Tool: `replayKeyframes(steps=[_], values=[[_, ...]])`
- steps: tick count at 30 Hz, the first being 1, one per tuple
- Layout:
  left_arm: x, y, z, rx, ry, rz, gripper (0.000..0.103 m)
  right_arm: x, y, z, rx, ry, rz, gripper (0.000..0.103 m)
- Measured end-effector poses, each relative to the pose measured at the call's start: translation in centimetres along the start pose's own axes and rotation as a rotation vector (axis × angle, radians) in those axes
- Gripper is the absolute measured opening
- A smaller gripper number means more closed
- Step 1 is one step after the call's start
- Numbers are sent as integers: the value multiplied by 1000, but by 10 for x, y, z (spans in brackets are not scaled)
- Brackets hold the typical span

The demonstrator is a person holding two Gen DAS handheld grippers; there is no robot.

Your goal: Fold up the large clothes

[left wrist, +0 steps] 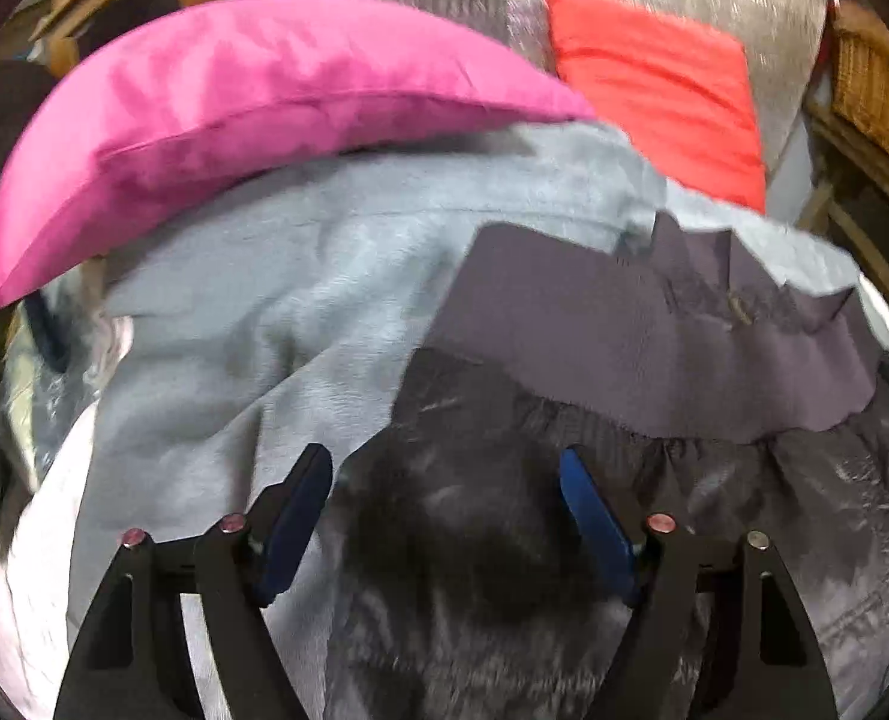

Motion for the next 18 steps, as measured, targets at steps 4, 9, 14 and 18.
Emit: replayKeyframes(steps=[4, 9, 14, 18], values=[[-8, -10, 13, -44, 29, 45, 34, -1, 8, -1, 19, 6, -46, 17], [-6, 9, 30, -46, 68, -67, 15, -8, -7, -4, 12, -37, 32, 14], [-3, 14, 28, -38, 68, -105, 18, -3, -17, 15, -95, -7, 162, 20], [-9, 11, 9, -10, -11, -97, 47, -10, -22, -2, -208, -56, 213, 33]])
Point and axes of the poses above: each gripper's, at about its wrist camera, not at the fingertips, and z roughly the way its jaws point, y to its left, x to its underside, the point moved 8 cm from there along z, roughly the way its jaws point, and after that the axes turned 10 degrees about y, right-handed, at the moved point
